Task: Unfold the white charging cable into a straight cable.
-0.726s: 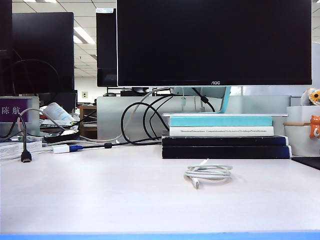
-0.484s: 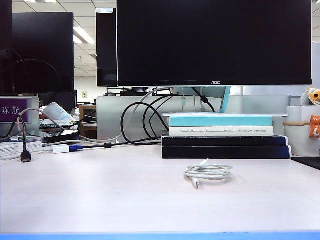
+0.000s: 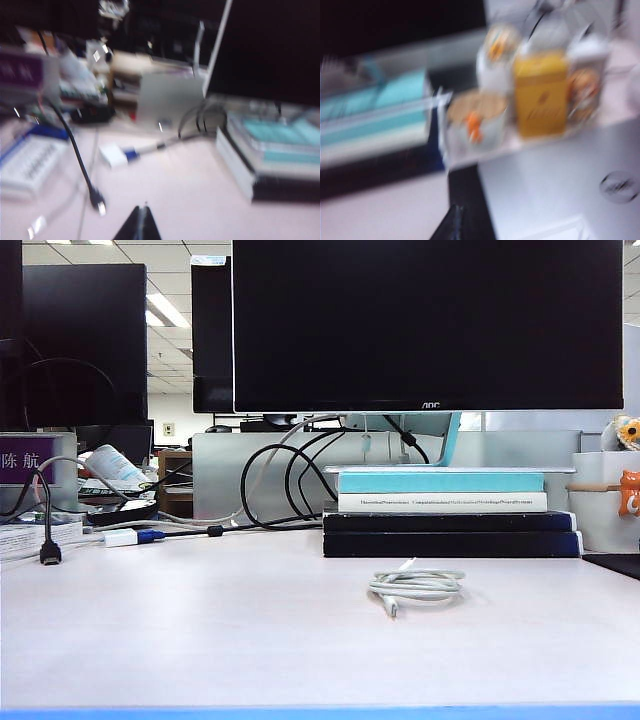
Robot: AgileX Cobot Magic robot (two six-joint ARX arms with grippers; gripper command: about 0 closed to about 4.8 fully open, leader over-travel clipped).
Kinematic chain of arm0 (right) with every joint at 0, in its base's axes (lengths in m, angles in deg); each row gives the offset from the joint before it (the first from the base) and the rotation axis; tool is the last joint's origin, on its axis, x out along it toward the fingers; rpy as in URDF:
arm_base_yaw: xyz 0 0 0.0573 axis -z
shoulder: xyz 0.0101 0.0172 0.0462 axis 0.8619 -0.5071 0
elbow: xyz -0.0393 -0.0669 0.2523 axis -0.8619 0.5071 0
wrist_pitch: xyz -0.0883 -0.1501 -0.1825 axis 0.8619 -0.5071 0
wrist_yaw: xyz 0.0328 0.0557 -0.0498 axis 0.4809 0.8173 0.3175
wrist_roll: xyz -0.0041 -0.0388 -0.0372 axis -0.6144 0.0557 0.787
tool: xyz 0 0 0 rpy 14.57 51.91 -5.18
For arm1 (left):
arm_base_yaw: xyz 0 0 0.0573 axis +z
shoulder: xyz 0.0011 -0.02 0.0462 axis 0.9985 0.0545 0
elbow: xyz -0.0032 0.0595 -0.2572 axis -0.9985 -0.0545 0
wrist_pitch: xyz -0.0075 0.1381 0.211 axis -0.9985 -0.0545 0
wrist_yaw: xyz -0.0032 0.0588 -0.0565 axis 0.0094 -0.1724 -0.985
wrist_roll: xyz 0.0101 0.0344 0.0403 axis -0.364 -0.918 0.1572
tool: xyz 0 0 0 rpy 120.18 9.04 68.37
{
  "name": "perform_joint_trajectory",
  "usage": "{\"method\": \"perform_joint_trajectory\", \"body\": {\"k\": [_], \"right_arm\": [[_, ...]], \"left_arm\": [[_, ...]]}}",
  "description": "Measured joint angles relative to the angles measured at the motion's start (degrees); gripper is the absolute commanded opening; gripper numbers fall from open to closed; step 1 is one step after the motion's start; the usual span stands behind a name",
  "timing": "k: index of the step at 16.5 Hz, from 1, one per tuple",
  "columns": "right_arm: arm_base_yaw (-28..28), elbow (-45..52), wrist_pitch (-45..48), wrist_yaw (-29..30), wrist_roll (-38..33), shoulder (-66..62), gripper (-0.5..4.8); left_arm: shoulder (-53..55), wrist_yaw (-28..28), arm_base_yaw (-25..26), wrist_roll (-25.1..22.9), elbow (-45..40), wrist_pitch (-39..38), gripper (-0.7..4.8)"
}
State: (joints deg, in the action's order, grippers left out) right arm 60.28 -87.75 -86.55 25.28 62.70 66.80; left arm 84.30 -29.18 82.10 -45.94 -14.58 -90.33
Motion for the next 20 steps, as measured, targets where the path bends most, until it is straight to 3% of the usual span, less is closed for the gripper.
{"method": "perform_joint_trajectory", "body": {"k": [3, 4, 7, 9, 13, 17, 20], "right_arm": [[0.00, -3.45, 0.68, -1.92, 0.50, -1.03, -0.05], [0.00, -5.35, 0.63, -0.46, 1.05, -4.98, -0.05], [-0.04, -10.01, -0.04, 10.19, 4.87, -16.39, -0.05], [-0.04, -15.47, -3.10, 17.57, 8.52, -26.88, -0.05], [-0.09, -28.50, -11.63, 34.58, 17.14, -44.81, -0.05], [-2.58, -38.07, -24.37, 38.27, 27.41, -56.59, -0.05], [-7.65, -39.36, -28.52, 38.95, 30.29, -62.23, -0.05]], "left_arm": [[11.87, -1.68, 0.00, -1.64, 6.69, 0.68, -0.05], [22.88, -8.20, -0.02, -6.82, 10.60, -0.50, -0.05], [37.70, -16.11, -2.56, -9.60, 18.58, -0.57, -0.05], [45.57, -16.09, -7.61, -11.17, 24.41, -0.76, -0.05], [57.59, -11.50, -17.00, -13.79, 34.73, -8.85, -0.05], [64.30, -9.60, -21.09, -11.43, 35.78, -11.98, -0.05], [67.58, -12.70, -23.98, -10.08, 36.11, -10.14, -0.05]]}}
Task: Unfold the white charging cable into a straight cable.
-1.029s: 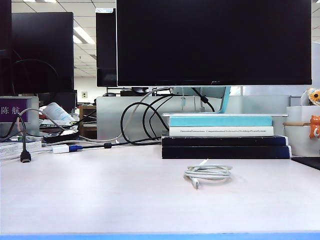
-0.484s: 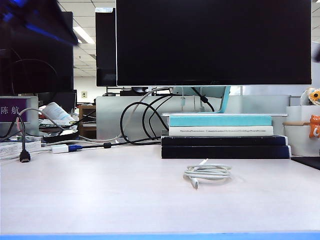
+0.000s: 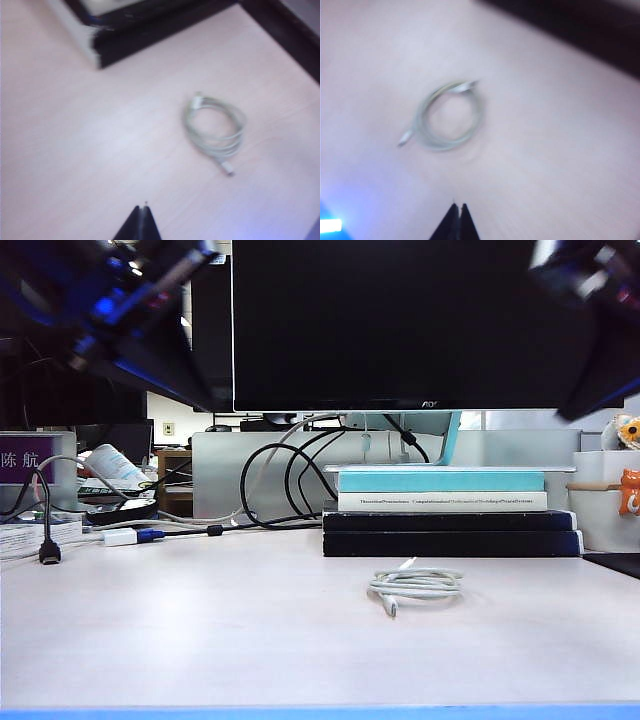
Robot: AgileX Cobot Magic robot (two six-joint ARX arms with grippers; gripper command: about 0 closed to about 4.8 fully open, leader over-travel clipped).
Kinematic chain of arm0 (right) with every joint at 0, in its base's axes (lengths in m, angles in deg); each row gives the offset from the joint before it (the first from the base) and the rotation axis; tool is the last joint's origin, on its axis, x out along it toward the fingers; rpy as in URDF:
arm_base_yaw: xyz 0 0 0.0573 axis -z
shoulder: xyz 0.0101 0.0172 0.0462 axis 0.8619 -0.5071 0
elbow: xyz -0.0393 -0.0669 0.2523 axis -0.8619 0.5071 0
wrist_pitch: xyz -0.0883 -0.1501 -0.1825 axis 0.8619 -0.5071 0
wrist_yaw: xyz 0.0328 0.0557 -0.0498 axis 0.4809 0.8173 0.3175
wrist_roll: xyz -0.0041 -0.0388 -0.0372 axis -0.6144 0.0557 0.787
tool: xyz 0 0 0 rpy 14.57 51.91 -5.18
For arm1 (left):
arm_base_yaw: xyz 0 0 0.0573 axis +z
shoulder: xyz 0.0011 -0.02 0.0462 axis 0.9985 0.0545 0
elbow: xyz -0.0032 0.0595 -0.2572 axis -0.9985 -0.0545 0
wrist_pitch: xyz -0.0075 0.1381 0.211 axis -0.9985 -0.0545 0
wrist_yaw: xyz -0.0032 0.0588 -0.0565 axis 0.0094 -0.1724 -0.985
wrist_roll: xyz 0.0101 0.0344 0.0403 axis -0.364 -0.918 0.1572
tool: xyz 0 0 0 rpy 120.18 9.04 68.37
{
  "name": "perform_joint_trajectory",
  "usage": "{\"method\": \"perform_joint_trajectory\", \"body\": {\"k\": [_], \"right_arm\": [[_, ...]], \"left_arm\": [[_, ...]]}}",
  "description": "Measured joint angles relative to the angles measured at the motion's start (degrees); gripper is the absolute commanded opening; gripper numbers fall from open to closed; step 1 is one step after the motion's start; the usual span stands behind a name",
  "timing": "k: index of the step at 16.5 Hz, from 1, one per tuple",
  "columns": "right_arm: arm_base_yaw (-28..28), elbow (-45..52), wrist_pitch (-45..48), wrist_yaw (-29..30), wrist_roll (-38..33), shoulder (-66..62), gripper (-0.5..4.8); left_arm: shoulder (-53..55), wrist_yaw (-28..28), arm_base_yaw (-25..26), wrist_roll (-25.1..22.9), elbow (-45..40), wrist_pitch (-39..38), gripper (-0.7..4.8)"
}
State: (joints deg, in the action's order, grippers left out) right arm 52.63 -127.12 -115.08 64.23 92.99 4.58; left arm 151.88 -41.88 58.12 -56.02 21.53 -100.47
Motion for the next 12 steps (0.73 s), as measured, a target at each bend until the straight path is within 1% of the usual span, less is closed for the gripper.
{"method": "perform_joint_trajectory", "body": {"k": [1, 2, 3, 4, 5, 6, 7, 9, 10, 11, 12], "right_arm": [[-2.25, -0.02, -0.57, 0.70, 2.60, -1.49, 0.00], [-5.33, -0.02, -2.05, 0.85, 6.75, -2.86, 0.24], [-6.40, -0.02, -2.73, 0.96, 8.81, -3.34, 1.30], [-7.98, -0.02, -3.43, 0.98, 12.15, -4.31, 2.83], [-9.01, -0.02, -3.69, 0.96, 14.67, -5.35, 3.77], [-10.10, -0.11, -3.67, 0.70, 17.14, -6.86, 3.77], [-11.41, -0.20, -2.78, -1.20, 20.28, -10.27, 3.77], [-11.43, -0.46, -1.88, -3.63, 22.25, -13.60, 3.77], [-11.47, -0.74, -1.88, -4.11, 22.56, -14.69, 3.77], [-12.02, -1.36, -1.27, -5.18, 23.43, -16.37, 3.78], [-12.28, -1.84, -0.72, -5.35, 23.89, -17.27, 3.78]], "left_arm": [[1.29, -0.39, -0.66, 1.29, -0.02, 0.96, -0.05], [2.38, -0.59, -0.74, 3.02, -0.02, 1.33, -0.05], [2.73, -0.59, -0.63, 3.61, -0.02, 1.57, -0.05], [3.06, -0.55, -0.57, 4.61, -0.02, 1.88, -0.05], [3.10, -0.83, -0.52, 5.27, -0.02, 2.08, -0.05], [3.08, -1.62, -0.61, 5.99, -0.02, 2.27, -0.03], [3.08, -2.89, -0.63, 6.86, -0.02, 2.67, 0.04], [3.08, -4.31, -0.59, 8.44, -0.02, 2.67, 1.68], [3.13, -4.83, -0.59, 8.92, -0.02, 2.64, 2.88], [3.13, -6.10, -0.61, 9.01, -0.02, 2.64, 3.25], [3.13, -7.10, -0.61, 9.03, -0.02, 2.64, 3.23]]}}
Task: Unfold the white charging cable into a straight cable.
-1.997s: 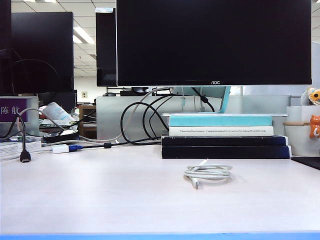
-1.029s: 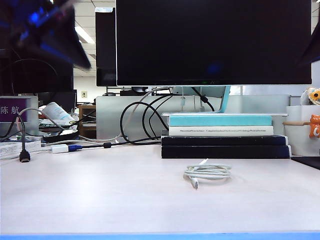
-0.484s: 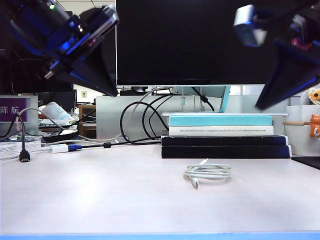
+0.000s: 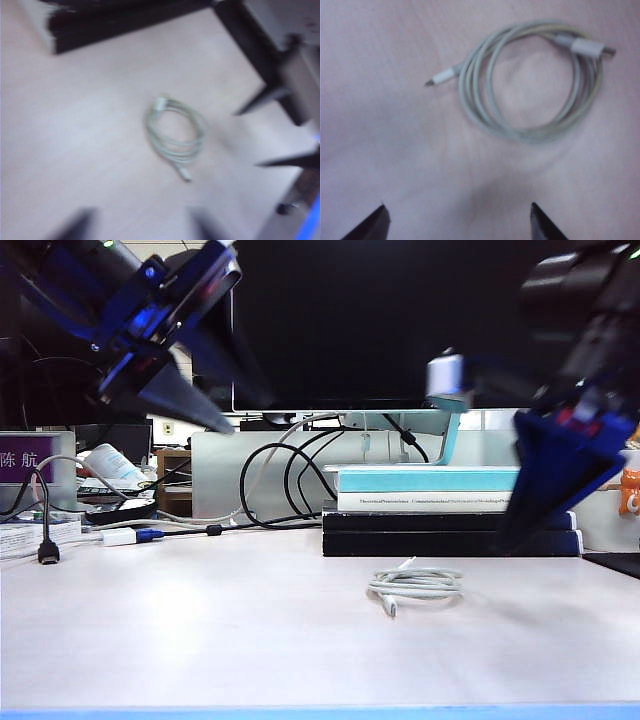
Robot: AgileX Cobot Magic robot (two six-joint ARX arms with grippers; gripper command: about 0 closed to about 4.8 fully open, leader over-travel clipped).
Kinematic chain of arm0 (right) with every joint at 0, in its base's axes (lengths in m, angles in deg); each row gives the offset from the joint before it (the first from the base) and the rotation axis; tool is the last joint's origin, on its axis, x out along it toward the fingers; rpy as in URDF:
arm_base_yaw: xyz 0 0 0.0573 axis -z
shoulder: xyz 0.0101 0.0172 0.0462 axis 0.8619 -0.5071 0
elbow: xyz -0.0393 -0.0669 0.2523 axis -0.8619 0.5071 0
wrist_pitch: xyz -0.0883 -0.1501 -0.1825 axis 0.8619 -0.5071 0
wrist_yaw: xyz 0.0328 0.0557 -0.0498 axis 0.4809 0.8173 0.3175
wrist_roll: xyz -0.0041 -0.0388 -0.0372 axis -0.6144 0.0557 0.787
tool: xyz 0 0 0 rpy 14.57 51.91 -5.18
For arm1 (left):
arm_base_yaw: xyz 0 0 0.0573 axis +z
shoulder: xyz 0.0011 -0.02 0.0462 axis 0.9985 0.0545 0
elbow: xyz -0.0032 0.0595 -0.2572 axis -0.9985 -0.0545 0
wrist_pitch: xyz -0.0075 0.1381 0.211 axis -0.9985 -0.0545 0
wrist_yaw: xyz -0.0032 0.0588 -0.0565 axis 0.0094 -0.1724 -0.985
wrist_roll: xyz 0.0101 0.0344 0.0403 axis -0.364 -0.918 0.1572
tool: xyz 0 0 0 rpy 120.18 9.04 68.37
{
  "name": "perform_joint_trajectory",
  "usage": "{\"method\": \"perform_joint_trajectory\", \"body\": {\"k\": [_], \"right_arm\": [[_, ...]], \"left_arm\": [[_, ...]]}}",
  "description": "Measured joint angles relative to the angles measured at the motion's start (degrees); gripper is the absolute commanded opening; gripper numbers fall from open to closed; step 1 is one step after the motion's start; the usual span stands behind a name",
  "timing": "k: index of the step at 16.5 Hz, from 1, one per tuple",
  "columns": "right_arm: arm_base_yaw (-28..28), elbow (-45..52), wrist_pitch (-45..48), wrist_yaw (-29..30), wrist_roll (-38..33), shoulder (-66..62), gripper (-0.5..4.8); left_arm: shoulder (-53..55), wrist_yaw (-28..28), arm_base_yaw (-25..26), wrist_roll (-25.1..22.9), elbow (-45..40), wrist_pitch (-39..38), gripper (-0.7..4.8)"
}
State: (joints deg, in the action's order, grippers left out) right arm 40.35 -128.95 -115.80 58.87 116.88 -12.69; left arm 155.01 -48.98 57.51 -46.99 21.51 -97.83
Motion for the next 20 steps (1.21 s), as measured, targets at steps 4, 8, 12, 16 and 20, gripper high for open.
{"method": "perform_joint_trajectory", "body": {"k": [4, 8, 12, 16, 20], "right_arm": [[-2.40, -4.42, 1.07, -1.81, 2.91, -3.43, 3.78], [-3.28, -8.72, 1.36, -2.12, 3.37, -7.39, 3.77], [-3.41, -10.73, -0.57, -1.40, 4.11, -11.23, 3.77], [-5.22, -10.86, -1.38, -1.73, 6.34, -13.90, 3.77], [-5.90, -10.93, 0.39, -3.39, 6.62, -16.55, 2.67]], "left_arm": [[0.17, -5.62, 0.00, -3.28, 0.00, -0.04, 3.23], [1.33, -7.43, 0.00, -10.27, 0.00, -2.25, 3.23], [2.34, -8.48, 0.02, -11.69, 0.00, -2.75, 3.23], [2.62, -10.08, 0.00, -11.67, 0.00, -1.16, 3.23], [2.84, -11.32, 0.00, -11.67, 0.00, -0.79, 3.23]]}}
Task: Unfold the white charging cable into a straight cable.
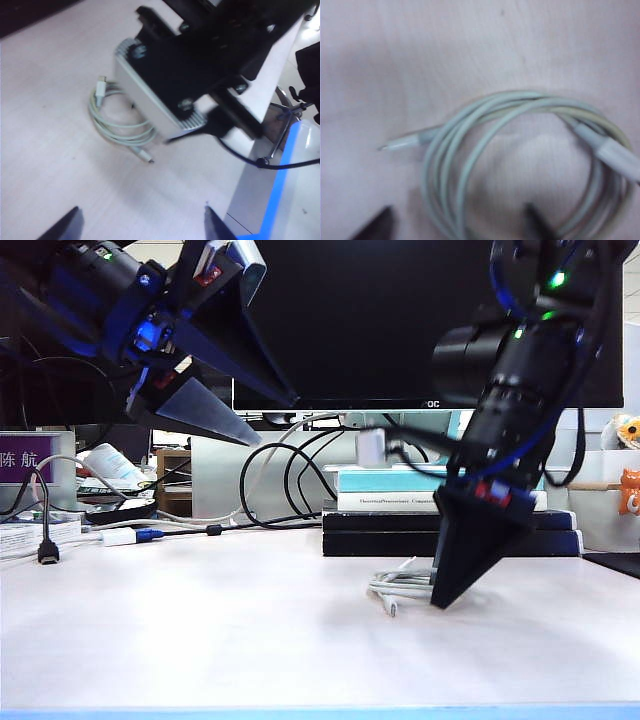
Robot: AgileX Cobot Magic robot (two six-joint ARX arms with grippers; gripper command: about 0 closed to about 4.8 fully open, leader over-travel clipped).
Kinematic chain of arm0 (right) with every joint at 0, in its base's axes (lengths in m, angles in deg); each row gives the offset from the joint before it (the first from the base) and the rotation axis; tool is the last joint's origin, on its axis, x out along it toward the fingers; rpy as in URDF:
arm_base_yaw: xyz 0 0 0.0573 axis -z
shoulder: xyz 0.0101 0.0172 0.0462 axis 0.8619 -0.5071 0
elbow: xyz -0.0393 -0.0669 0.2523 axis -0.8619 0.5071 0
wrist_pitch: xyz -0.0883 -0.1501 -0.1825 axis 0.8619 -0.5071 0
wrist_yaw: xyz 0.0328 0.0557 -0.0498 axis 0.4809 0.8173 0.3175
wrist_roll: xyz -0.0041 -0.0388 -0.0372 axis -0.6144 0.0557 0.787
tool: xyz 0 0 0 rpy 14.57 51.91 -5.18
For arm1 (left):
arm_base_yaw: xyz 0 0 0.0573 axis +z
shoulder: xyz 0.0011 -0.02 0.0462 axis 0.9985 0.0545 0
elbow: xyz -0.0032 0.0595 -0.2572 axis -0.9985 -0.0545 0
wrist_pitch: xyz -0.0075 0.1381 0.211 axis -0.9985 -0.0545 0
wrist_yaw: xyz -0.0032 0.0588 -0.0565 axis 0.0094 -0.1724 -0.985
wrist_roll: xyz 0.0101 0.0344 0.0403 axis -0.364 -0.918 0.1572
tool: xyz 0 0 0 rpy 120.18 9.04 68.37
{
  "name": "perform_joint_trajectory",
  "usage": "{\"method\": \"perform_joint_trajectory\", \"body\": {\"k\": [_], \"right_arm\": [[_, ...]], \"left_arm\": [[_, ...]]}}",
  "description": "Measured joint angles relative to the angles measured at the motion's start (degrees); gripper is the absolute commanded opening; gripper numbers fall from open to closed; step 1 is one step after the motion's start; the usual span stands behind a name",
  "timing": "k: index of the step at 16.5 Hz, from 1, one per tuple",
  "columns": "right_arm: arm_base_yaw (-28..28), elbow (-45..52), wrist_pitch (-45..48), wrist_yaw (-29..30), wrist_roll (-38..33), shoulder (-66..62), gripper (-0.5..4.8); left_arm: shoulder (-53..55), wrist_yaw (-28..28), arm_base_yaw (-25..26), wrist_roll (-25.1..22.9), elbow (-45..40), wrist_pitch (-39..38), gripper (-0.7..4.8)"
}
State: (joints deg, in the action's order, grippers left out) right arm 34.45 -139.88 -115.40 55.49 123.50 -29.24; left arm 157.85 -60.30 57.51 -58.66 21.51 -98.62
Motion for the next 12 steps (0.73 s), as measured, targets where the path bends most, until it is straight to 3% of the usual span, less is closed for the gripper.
{"method": "perform_joint_trajectory", "body": {"k": [1, 3, 6, 8, 12], "right_arm": [[0.00, -0.17, 0.70, -0.02, 0.07, -0.26, 1.93], [0.00, -0.50, 2.21, 0.44, 0.02, -1.27, -0.09], [-0.37, -0.61, 2.75, 0.55, -0.37, -1.57, -0.05], [-0.61, -3.08, -0.35, -3.06, -2.73, -1.90, -0.05], [-0.39, -14.32, -9.18, -5.29, -5.70, 4.11, -0.05]], "left_arm": [[0.00, 0.00, 0.00, 0.02, 0.00, 0.00, 3.23], [0.02, 0.02, 0.00, 0.02, 0.00, 0.07, 3.23], [0.04, 0.04, 0.02, 0.02, 0.00, 0.11, 3.23], [0.04, 1.51, 0.00, 0.00, 0.00, 0.15, 3.23], [0.04, 6.40, 0.02, -0.98, 0.00, 1.01, 3.23]]}}
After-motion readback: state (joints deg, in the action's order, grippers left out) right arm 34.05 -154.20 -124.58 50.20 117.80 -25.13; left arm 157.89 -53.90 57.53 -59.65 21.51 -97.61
